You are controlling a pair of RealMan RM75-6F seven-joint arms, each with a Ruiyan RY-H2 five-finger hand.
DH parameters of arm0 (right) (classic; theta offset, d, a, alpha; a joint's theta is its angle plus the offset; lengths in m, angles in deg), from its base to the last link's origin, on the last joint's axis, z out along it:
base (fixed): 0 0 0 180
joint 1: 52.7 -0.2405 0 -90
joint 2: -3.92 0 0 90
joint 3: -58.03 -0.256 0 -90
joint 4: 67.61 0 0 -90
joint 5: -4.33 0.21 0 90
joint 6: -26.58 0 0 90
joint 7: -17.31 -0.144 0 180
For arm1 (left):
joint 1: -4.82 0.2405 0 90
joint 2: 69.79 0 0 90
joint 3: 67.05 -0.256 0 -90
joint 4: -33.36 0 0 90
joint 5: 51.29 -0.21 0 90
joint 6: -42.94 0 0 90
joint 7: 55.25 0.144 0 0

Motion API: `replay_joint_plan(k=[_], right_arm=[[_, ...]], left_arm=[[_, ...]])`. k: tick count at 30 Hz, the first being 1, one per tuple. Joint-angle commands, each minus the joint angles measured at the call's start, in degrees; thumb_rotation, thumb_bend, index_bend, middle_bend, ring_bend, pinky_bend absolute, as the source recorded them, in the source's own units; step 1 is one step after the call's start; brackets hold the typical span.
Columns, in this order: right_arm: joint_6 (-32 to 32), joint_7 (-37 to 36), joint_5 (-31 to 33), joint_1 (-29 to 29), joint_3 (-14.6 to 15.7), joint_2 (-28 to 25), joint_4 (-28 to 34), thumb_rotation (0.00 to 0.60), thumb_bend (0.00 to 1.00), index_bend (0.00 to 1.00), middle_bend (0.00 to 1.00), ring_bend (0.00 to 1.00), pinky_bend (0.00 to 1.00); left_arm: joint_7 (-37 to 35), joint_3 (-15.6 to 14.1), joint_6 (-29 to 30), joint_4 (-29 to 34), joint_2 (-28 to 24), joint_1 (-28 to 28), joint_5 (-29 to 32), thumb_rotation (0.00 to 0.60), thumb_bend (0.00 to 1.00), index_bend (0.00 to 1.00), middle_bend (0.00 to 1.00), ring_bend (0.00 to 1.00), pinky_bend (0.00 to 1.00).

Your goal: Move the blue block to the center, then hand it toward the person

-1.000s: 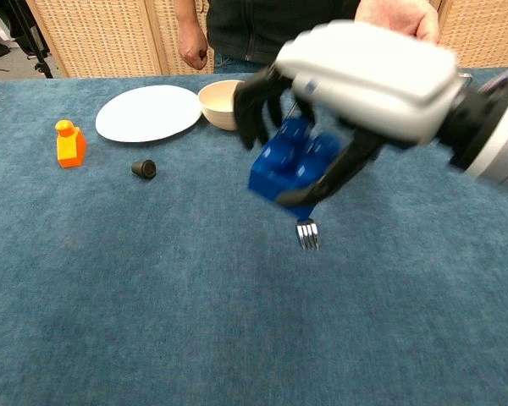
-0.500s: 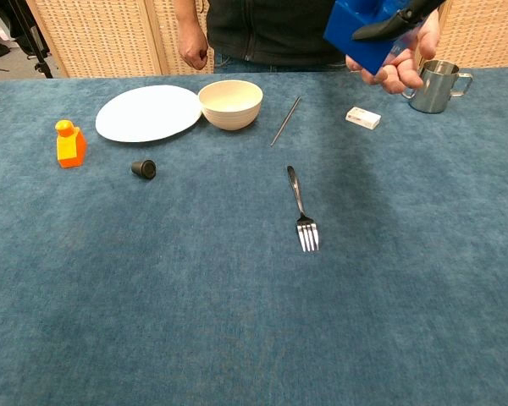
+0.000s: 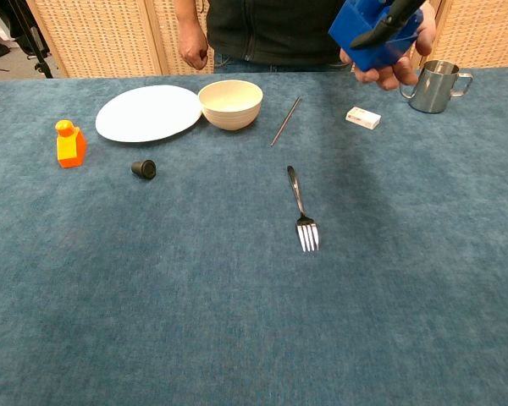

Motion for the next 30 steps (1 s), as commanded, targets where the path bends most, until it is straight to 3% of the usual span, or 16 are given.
replay_joint_plan(k=[1, 7, 13, 23, 30], right_arm=[[-0.24, 2.65, 1.74, 0.88, -0.8, -4.0, 6.16, 0.6, 0.0, 0.0, 0.0, 0.0, 0.15], [-6.65, 2.65, -2.79, 6.26, 0.68, -11.5, 12.96, 0.6, 0.0, 0.0, 0.0, 0.0, 0.14], [-14.74, -4.49, -10.67, 14.16, 5.85, -15.93, 9.91, 0.6, 0.0, 0.0, 0.0, 0.0, 0.14], [-26.38, -16.53, -16.3, 25.18, 13.52, -12.93, -4.81, 0.6, 0.0, 0.0, 0.0, 0.0, 0.1], [-29.99, -19.04, -14.62, 30.53, 15.43, -8.37, -10.64, 0.6, 0.0, 0.0, 0.0, 0.0, 0.07]], left_arm=[[-0.07, -0.03, -0.14, -0.1, 0.03, -0.06, -0.14, 0.6, 0.0, 0.0, 0.0, 0.0, 0.0], [0.1, -0.08, 0.32, 0.14, -0.01, 0.23, -0.39, 0.6, 0.0, 0.0, 0.0, 0.0, 0.0], [0.48, -0.17, 0.79, 0.15, 0.24, 0.59, -0.48, 0.6, 0.0, 0.0, 0.0, 0.0, 0.0], [2.13, -0.49, 3.93, -1.1, 2.37, 2.44, -0.8, 0.6, 0.0, 0.0, 0.0, 0.0, 0.0], [1.68, 0.24, 7.57, -3.63, 4.59, 3.97, -0.75, 0.6, 0.0, 0.0, 0.0, 0.0, 0.0]])
